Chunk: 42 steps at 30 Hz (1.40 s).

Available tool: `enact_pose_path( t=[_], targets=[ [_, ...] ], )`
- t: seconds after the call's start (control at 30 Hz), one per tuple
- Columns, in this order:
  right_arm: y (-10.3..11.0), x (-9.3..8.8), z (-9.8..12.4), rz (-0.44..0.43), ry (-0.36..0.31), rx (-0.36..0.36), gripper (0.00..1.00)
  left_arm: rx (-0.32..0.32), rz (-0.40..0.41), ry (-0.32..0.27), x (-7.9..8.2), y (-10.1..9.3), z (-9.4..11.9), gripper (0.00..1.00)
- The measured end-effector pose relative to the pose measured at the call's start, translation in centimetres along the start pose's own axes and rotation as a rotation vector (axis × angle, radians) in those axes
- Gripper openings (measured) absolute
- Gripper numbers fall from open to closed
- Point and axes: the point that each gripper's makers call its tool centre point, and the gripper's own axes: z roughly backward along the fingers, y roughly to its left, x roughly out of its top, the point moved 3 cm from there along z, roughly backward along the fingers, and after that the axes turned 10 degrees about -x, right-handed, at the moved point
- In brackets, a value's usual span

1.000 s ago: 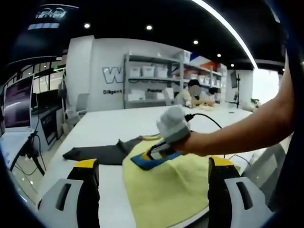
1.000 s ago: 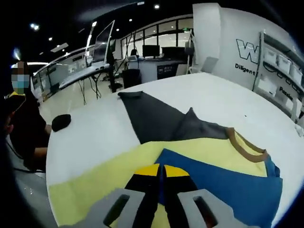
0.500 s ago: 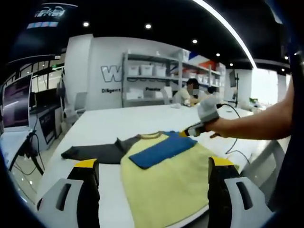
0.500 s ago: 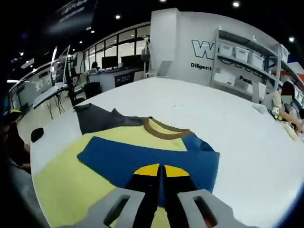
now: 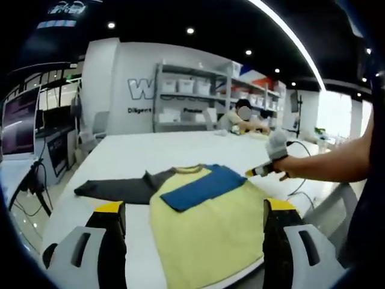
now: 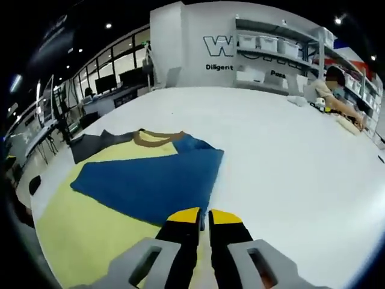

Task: Fold the garment on the visible template until the final outline fits inside the template.

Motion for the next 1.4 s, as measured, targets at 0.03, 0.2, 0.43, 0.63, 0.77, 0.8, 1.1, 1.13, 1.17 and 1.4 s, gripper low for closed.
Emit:
enact_pose_path(
  t=[0.03, 0.2, 0.43, 0.63, 0.77, 0.8, 1.1, 1.13, 1.17, 1.4],
  targets=[
    [0.1, -0.1, -0.1, -0.007, 0.005, 0.004, 0.03, 0.0, 0.0, 0.001, 0.0, 0.0, 0.0, 0.89],
    [0.4, -0.3, -0.6, -0.075, 0.019, 0.024, 0.05, -0.001, -0.003, 0.005, -0.1, -0.1, 0.0, 0.89],
    [0.5, -1.1, -1.2, -0.076, 0.051, 0.011, 0.04, 0.001, -0.006, 0.007, -0.1, -0.1, 0.0, 0.88],
    [0.3, -1.6, -1.1, -0.063, 0.043, -0.038, 0.01, 0.004, -0.008, 0.008, -0.1, -0.1, 0.0, 0.88],
    [0.4, -1.5, -1.2, -0.019, 0.029, -0.048, 0.01, 0.004, -0.005, 0.008, -0.1, -0.1, 0.0, 0.88],
    [0.3, -1.5, -1.1, -0.031, 0.029, -0.044, 0.01, 0.004, 0.001, 0.001, 0.0, 0.1, 0.1, 0.87],
    [0.3, -1.5, -1.1, -0.023, 0.011, -0.038, 0.01, 0.059, 0.06, -0.074, 2.5, 4.9, -0.3, 0.85],
    [0.3, -1.5, -1.1, -0.022, 0.01, -0.037, 0.01, 0.07, 0.039, -0.069, 2.8, 5.7, -0.6, 0.85],
    [0.3, -1.5, -1.1, -0.021, 0.01, -0.037, 0.01, 0.074, 0.032, -0.068, 3.0, 6.1, -0.8, 0.85],
    [0.3, -1.5, -1.2, -0.02, 0.012, -0.033, 0.01, 0.11, -0.046, -0.056, 3.6, 10.5, -2.3, 0.83]
  ],
)
